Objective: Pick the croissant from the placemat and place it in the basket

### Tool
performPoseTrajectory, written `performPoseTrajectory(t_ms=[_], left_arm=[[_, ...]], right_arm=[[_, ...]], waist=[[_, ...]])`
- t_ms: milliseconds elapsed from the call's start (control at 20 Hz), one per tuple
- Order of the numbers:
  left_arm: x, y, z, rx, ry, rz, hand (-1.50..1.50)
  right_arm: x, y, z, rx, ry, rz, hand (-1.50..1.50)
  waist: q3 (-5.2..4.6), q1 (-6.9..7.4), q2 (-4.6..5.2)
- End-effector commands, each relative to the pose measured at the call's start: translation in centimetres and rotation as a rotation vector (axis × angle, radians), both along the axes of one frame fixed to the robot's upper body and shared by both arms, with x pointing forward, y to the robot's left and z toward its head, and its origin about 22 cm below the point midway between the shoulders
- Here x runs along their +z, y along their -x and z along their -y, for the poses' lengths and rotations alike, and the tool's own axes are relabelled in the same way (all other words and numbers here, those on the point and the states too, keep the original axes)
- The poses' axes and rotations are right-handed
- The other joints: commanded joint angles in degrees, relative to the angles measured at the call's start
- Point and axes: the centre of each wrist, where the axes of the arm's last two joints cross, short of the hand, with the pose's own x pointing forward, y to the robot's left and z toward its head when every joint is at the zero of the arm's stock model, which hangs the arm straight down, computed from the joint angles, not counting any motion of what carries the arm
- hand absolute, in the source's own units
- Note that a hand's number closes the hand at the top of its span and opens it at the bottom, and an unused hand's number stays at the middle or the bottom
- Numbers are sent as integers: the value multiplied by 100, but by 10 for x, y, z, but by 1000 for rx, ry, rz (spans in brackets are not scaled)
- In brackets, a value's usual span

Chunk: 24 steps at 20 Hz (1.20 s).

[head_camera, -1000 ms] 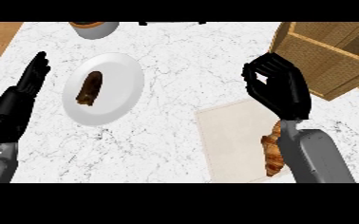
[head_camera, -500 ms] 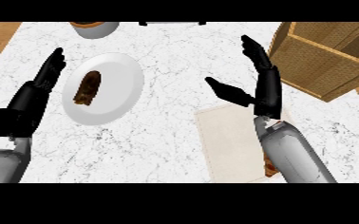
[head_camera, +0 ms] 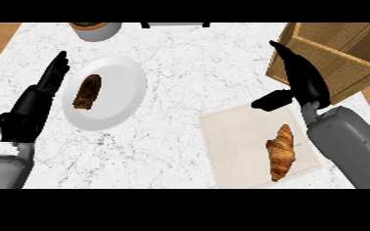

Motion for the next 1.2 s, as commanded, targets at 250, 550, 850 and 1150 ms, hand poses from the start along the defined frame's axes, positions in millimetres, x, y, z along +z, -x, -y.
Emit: performPoseTrajectory(t_ms=[250,550,850,1150], left_arm=[[0,-4,1,-3,6,19,0],[-12,1,-3,-21,7,21,0],[-7,3,2,-37,0,40,0],[7,0,-8,-41,14,35,0]], right_arm=[[102,11,-13,97,241,-433,-150],[127,18,3,50,227,-554,-150],[95,32,19,56,230,-591,-150],[72,38,8,56,265,-671,-150]], waist=[[61,35,63],[77,145,122],[87,192,144],[85,217,140]])
